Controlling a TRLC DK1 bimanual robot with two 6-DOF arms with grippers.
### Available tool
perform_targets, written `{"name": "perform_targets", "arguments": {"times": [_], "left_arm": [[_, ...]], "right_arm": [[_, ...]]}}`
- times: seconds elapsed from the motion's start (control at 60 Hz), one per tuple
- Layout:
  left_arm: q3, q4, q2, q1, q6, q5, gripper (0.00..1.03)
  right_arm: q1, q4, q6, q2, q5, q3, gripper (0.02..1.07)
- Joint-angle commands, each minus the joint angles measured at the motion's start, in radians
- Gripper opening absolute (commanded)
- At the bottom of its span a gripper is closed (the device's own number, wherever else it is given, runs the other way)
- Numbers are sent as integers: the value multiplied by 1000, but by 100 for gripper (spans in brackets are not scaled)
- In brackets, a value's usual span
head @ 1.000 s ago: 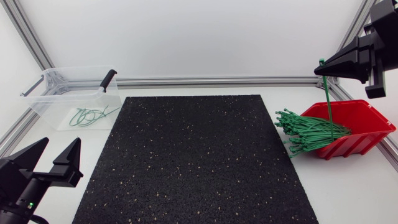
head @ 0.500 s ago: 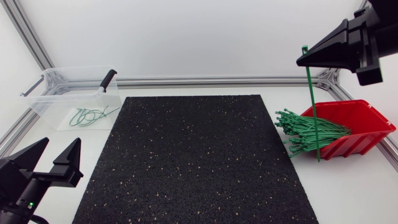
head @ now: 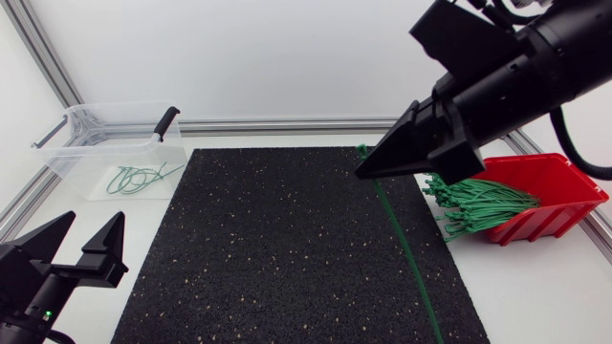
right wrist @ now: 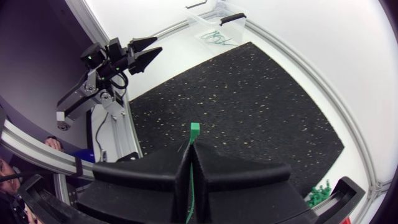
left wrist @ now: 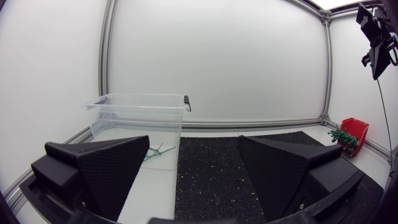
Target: Take a green cable tie from the red box, thread the tail through the head to close it, then place it in the transparent bin on the left.
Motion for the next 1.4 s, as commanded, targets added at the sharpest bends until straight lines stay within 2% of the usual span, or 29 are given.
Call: {"name": "perform_targets", "arguments": {"times": [0.0,0.133,0.317,0.5,0.6,0.65,0.767,1.05,1.25,1.383], "left_arm": [[-38,-29,1,-11,-1,-5,100],[-38,-30,1,-14,-1,-5,100],[-38,-29,-3,-32,-1,-6,100],[-38,-29,-3,-41,-1,-6,100],[-38,-30,-3,-41,-1,-9,100],[-38,-32,-3,-41,-1,-12,100],[-38,-33,-3,-57,-2,-15,100],[-38,-29,-6,-84,-2,-17,96],[-38,-25,-7,-84,-2,-17,97],[-39,-24,-7,-84,4,-15,98]], "right_arm": [[30,36,112,18,-50,-40,8],[56,81,150,52,-143,-41,8],[70,242,239,48,-226,-64,8],[44,351,362,58,-334,-77,8],[36,533,484,23,-334,-158,8],[35,584,520,15,-340,-175,8],[24,610,529,34,-346,-173,8],[-56,622,590,87,-459,-141,8],[-102,653,702,91,-625,-149,8],[-94,656,724,81,-631,-156,8]]}}
